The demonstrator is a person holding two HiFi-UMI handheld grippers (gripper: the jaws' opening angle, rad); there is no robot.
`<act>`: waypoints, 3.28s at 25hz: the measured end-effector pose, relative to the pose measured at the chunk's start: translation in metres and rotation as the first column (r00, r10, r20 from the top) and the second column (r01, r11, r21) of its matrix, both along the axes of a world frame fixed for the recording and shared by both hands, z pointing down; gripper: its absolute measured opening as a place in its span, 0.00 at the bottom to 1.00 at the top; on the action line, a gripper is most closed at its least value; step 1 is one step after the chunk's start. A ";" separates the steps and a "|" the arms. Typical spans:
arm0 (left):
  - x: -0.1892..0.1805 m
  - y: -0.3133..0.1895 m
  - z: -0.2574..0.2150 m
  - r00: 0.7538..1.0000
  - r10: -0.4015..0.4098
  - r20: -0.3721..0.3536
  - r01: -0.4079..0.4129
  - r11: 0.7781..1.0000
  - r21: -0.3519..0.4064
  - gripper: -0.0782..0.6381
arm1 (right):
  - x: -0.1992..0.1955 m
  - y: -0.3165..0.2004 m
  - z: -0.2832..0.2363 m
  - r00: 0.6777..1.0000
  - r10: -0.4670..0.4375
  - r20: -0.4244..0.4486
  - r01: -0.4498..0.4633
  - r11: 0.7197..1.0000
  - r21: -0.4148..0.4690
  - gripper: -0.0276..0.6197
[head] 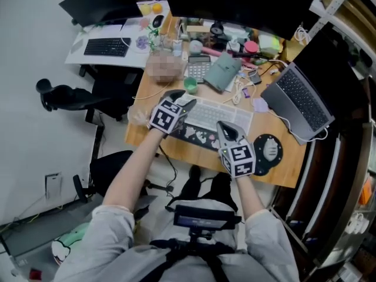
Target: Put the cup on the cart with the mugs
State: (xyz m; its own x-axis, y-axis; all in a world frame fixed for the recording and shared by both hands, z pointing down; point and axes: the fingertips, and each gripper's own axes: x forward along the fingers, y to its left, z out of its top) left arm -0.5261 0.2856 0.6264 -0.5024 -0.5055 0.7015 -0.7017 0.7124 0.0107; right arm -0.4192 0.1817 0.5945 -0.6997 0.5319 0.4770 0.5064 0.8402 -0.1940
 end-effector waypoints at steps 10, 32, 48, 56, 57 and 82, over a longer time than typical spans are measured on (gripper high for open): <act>-0.073 -0.001 0.069 0.984 0.133 -0.119 -0.151 0.976 -0.157 0.68 | -0.037 0.010 0.039 0.998 -0.036 -0.060 0.034 0.999 -0.034 0.05; -0.107 -0.013 0.144 0.936 0.181 -0.303 -0.247 0.948 -0.198 0.76 | -0.050 -0.004 0.072 0.992 -0.026 -0.124 0.015 0.996 -0.089 0.05; -0.107 0.004 0.128 0.954 0.077 -0.289 -0.144 0.965 -0.219 0.58 | -0.048 -0.008 0.070 0.992 -0.016 -0.122 0.005 0.996 -0.084 0.05; -0.087 0.001 0.071 0.978 0.066 -0.196 -0.092 0.988 -0.123 0.58 | -0.042 -0.008 0.048 0.995 -0.013 -0.095 0.008 0.999 -0.053 0.05; -0.082 0.001 0.061 0.982 0.064 -0.177 -0.084 0.990 -0.110 0.58 | -0.041 -0.008 0.045 0.996 -0.013 -0.086 0.009 0.999 -0.047 0.05; 0.061 0.017 -0.135 0.933 -0.044 0.357 -0.050 0.967 0.250 0.58 | 0.036 -0.029 -0.047 0.976 0.210 0.062 -0.213 0.977 0.033 0.05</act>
State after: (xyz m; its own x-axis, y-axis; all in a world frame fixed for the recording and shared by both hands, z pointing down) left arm -0.4652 0.3030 0.4913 -0.6931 -0.6430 0.3257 -0.6945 0.7167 -0.0629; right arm -0.3831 0.1526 0.5477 -0.8211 0.3505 0.4505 0.3259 0.9358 -0.1342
